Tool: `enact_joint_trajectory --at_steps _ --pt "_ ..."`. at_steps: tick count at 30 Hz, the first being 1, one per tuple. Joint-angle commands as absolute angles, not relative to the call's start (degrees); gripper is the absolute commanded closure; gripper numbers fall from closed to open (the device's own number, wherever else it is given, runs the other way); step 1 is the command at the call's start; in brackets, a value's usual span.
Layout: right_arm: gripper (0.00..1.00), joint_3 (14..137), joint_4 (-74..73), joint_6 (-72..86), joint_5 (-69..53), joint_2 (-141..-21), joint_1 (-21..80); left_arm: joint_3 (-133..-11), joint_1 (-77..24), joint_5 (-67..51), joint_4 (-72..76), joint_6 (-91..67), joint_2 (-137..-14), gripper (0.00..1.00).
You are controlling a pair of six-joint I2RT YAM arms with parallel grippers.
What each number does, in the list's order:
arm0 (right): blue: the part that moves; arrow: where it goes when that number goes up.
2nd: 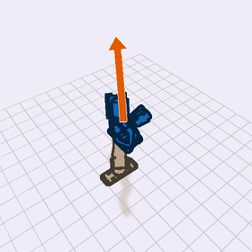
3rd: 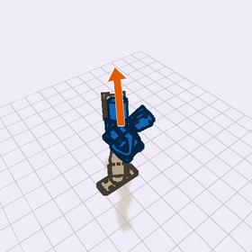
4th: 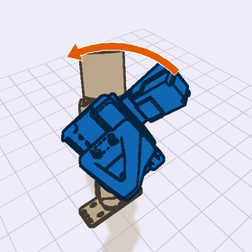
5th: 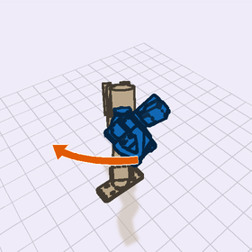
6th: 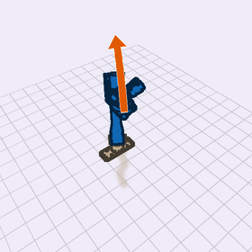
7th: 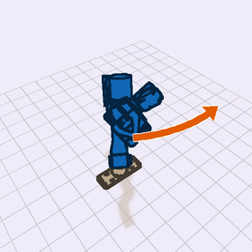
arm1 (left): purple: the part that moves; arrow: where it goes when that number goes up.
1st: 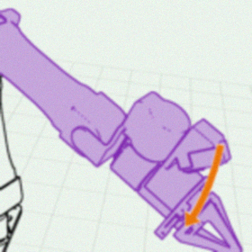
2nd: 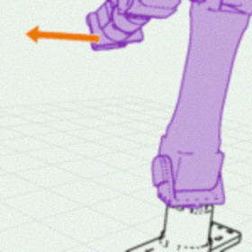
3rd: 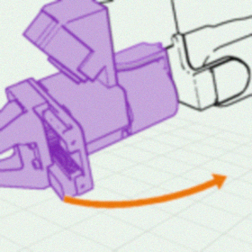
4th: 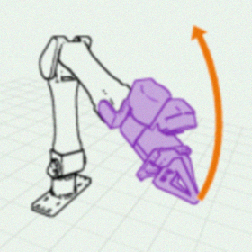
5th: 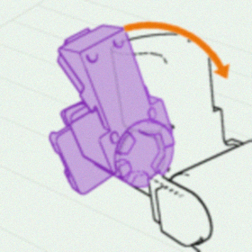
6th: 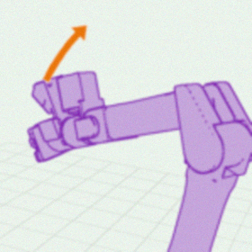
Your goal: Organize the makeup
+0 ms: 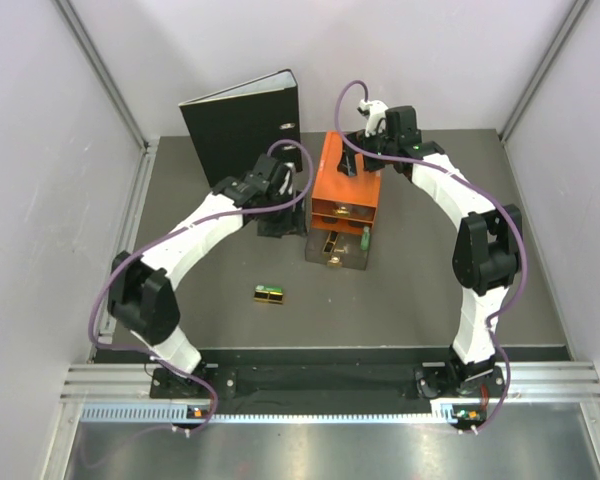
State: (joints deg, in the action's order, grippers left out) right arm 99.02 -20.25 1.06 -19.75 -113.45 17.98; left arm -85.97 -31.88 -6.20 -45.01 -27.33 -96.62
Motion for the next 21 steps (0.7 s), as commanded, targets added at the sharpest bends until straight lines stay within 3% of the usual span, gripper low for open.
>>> enact_joint_trajectory --at_steps 1,8,13,17,21 --pt "0.00 96.59 -27.25 1.67 -20.57 -116.81 17.67 -75.88 -31.38 -4.30 -46.32 -30.57 -89.32 0.29" --pt "0.00 96.24 -26.90 1.76 -20.92 -116.81 17.75 -68.12 -31.46 -4.31 -49.46 -30.68 -82.97 0.25" --pt "0.00 95.98 -26.81 1.84 -21.09 -116.81 17.84 -73.81 -31.55 -2.99 -58.34 -20.25 -86.82 0.20" --pt "0.00 95.45 -26.54 1.85 -21.01 -116.72 17.93 -78.57 -31.55 3.06 -63.54 -13.37 -89.64 0.19" --pt "0.00 95.01 -26.63 1.85 -21.01 -116.54 18.02 -78.23 -31.55 1.68 -64.34 -5.56 -92.37 0.19"
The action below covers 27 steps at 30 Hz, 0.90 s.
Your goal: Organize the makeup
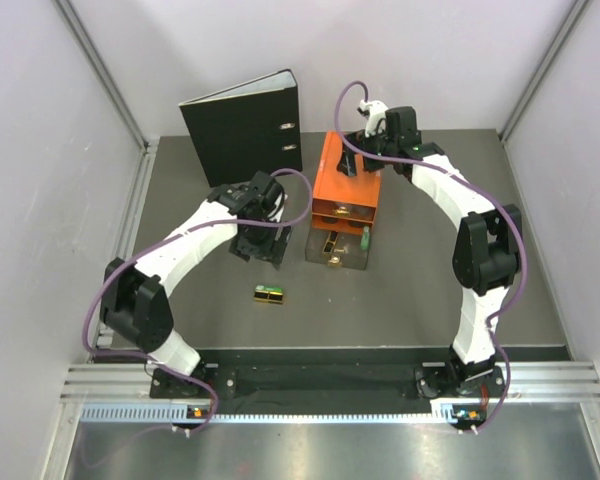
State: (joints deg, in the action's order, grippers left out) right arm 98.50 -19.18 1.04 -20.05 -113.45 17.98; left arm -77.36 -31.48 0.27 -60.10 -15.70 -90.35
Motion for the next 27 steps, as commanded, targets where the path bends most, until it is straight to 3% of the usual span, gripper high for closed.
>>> enact_joint_trajectory --at_steps 1,12,27 --pt "0.00 94.84 -26.63 1.76 -21.09 -116.28 18.02 -77.53 -31.55 1.32 -64.07 -4.15 -92.63 0.19" --pt "0.00 92.72 -26.28 1.41 -20.92 -115.66 18.02 -71.99 -31.64 -2.47 -52.04 12.29 -83.95 0.18" --pt "0.00 93.43 -26.45 1.49 -21.00 -116.72 18.02 -68.82 -32.08 -12.56 -55.72 29.52 -89.21 0.21"
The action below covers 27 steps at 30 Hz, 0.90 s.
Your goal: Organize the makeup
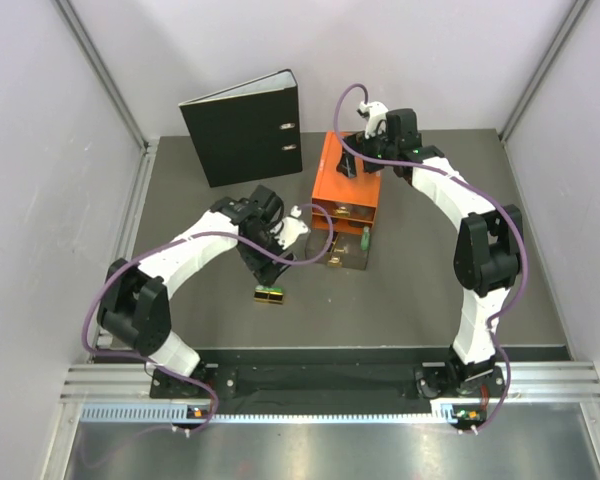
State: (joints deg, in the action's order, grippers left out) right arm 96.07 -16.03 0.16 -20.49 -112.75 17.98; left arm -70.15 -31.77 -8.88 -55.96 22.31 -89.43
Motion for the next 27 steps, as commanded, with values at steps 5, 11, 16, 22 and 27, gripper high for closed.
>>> enact_joint_trajectory --at_steps 5,11,16,22,27 --pt "0.00 93.78 -26.72 1.23 -20.92 -116.98 18.02 -66.98 -32.17 -13.80 -55.64 33.91 -89.73 0.20" --pt "0.00 94.04 -26.98 1.32 -21.00 -117.25 17.93 -63.55 -33.04 -14.41 -52.74 36.21 -92.45 0.25" --pt "0.00 94.48 -27.33 1.23 -21.09 -117.69 18.02 -64.24 -35.41 -15.56 -52.73 37.44 -97.11 0.34" --pt "0.00 94.31 -27.33 1.05 -21.01 -117.60 17.93 -64.95 -37.53 -13.10 -51.33 36.56 -101.07 0.35" --pt "0.00 94.13 -27.25 0.88 -21.09 -117.42 17.84 -65.65 -38.06 -10.64 -50.10 35.68 -103.36 0.36"
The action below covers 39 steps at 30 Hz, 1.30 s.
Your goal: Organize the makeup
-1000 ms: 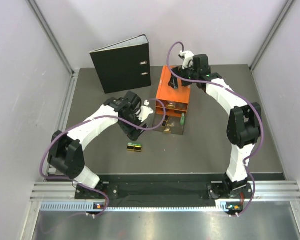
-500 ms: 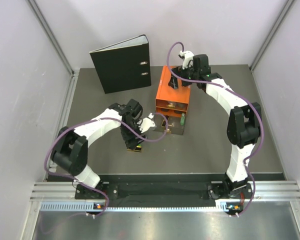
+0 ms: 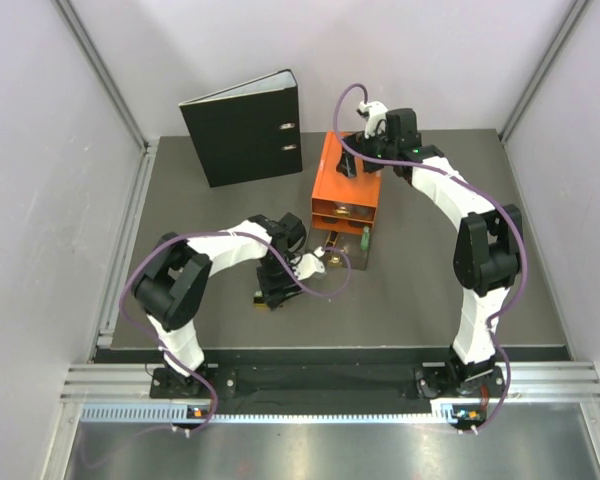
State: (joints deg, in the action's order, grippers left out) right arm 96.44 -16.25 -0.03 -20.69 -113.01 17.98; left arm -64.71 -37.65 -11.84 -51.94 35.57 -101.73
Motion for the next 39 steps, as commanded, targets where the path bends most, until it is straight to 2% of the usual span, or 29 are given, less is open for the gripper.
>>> enact_joint_trajectory --at_steps 1,5,8,9,13,16,24,33,39 --pt "0.00 94.04 -27.25 0.88 -21.09 -117.42 17.75 -65.57 -38.06 -10.29 -49.75 35.51 -103.97 0.37" --pt "0.00 93.96 -27.07 0.97 -21.27 -117.42 17.67 -65.65 -38.06 -8.97 -48.96 34.98 -105.29 0.41" --pt "0.00 93.96 -27.07 0.97 -21.36 -117.33 17.67 -65.74 -38.06 -8.09 -48.69 34.63 -106.17 0.49" --pt "0.00 93.96 -27.07 0.88 -21.36 -117.51 17.67 -65.92 -38.06 -7.74 -48.60 34.54 -106.35 0.56" --pt "0.00 93.87 -26.98 0.97 -21.36 -117.51 17.67 -66.80 -38.06 -6.68 -48.96 33.66 -107.31 0.74" --pt "0.00 93.87 -27.07 0.97 -21.36 -117.51 17.75 -67.58 -38.06 -6.06 -49.13 33.31 -107.31 0.81" --pt "0.00 93.78 -26.89 0.97 -21.27 -117.42 17.67 -74.60 -38.06 -6.95 -51.94 31.12 -105.39 0.89" --pt "0.00 93.87 -26.72 1.05 -21.53 -117.51 17.67 -84.70 -37.88 -4.05 -57.03 31.02 -102.92 0.90" --pt "0.00 93.78 -26.72 1.14 -21.71 -117.68 17.75 -94.28 -37.79 -6.68 -58.89 32.26 -103.44 0.91"
